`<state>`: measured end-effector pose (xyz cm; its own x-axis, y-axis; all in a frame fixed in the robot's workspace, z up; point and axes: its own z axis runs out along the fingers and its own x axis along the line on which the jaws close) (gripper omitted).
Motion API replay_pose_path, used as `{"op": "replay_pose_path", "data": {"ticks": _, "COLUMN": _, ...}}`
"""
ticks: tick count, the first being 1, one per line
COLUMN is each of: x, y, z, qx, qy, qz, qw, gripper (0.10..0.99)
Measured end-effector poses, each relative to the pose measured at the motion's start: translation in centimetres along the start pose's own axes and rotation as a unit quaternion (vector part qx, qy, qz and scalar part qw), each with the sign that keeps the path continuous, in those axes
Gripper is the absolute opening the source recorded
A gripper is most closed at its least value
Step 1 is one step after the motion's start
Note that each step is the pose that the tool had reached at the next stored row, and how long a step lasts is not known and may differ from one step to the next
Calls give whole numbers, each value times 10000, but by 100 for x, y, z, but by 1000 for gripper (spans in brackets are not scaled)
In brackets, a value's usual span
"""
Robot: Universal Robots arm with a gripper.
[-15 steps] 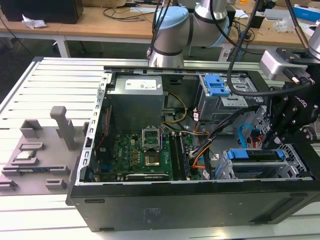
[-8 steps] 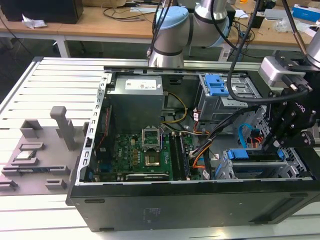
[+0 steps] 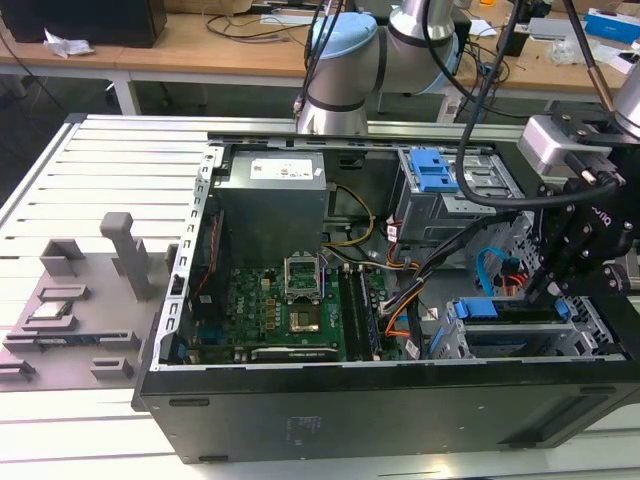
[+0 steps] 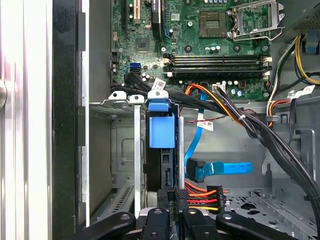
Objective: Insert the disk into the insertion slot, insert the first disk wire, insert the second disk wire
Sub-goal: 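Insert the first disk wire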
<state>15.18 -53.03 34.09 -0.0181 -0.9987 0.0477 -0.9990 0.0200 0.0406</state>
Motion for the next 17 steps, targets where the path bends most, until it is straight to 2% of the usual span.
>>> {"op": "replay_pose_path", "data": {"ticks": 11, "x": 0, "y": 2, "z": -1, "qx": 3, "qy": 2, "qz": 1, "qw": 10000, "gripper": 169}}
{"op": "replay_pose_path", "data": {"ticks": 16, "x": -3, "y": -1, "z": 57, "qx": 4, "qy": -3, "qz": 1, "qw": 10000, "gripper": 169}}
{"op": "replay_pose_path", "data": {"ticks": 17, "x": -2, "y": -1, "z": 59, "qx": 3, "qy": -3, "qz": 1, "qw": 10000, "gripper": 243}}
